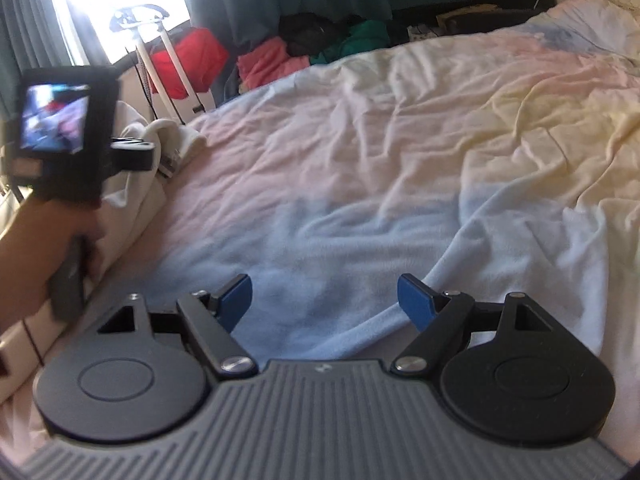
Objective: Fold clothes
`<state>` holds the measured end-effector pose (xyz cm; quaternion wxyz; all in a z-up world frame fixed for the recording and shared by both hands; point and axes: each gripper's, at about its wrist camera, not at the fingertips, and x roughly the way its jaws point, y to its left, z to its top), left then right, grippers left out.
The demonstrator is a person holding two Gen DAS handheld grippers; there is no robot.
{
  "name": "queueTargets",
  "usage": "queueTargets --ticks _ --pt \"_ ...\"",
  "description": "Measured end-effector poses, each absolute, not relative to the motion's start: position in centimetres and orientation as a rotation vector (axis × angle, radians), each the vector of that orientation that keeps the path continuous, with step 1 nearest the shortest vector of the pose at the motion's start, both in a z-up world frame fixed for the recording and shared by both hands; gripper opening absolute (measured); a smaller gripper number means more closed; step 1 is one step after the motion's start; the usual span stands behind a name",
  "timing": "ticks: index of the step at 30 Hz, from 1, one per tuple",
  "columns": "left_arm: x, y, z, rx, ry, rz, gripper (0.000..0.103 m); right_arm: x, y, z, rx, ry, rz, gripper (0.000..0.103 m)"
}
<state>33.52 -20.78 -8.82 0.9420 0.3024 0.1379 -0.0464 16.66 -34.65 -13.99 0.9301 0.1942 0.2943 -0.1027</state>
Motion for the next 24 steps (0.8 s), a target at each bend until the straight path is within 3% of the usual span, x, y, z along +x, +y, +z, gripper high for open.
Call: queueTargets --ticks 9,15,20,24 --pt "19.1 -15.5 -2.1 0.508 0.231 -0.204 0.002 13.3 -35.4 -11.0 0.443 0.497 -0.218 0.082" --pt "8.8 -9.9 -1.3 0.388 0.244 -0.272 0.002 11.1 -35.0 -9.7 0.495 0.446 -0.112 0.081" --pt "3.3 -4.6 -2.6 0.204 0.287 -0.249 0.002 10.6 -34.2 -10.5 0.644 0.499 0.063 0.055" --pt "3.5 -2.8 -2.8 0.064 0.346 -0.228 0.002 11.4 -33.4 -11.0 0.749 0.550 0.140 0.052"
